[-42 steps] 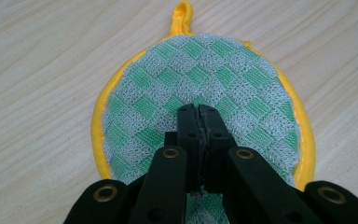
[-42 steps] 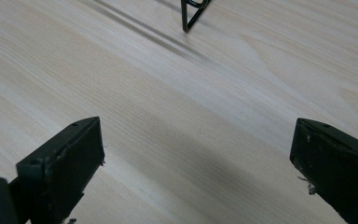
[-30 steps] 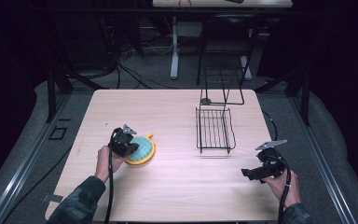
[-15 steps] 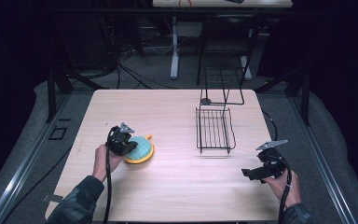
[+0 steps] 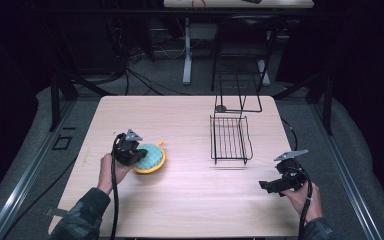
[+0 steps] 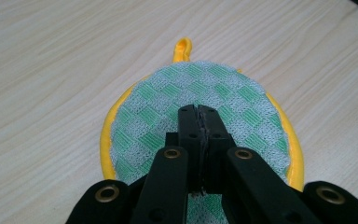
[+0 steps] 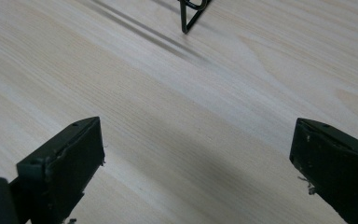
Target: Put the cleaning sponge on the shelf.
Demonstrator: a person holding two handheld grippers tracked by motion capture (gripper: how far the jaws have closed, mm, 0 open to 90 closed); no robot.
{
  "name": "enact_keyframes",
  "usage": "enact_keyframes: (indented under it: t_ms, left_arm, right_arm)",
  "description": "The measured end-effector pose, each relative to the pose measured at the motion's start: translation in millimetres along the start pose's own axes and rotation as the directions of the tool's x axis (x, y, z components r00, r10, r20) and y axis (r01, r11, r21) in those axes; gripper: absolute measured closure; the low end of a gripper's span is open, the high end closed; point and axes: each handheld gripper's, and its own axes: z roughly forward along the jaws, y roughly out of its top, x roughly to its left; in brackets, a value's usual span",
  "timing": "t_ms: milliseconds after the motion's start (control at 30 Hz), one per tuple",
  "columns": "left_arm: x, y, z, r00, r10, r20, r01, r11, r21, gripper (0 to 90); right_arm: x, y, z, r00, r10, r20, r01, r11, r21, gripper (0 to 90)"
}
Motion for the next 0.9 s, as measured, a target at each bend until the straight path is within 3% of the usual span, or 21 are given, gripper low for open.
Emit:
enact_keyframes:
  t_ms: [900]
  left_arm:
    - [-16.6, 18.6, -16.7, 0.9994, 0.028, 0.019, -0.027, 0.9969, -0.074, 89.6]
  right_arm:
    - [-1.6, -0.8, 3.9, 1.0000, 0.006, -0.005, -0.006, 1.000, 0.017, 1.5]
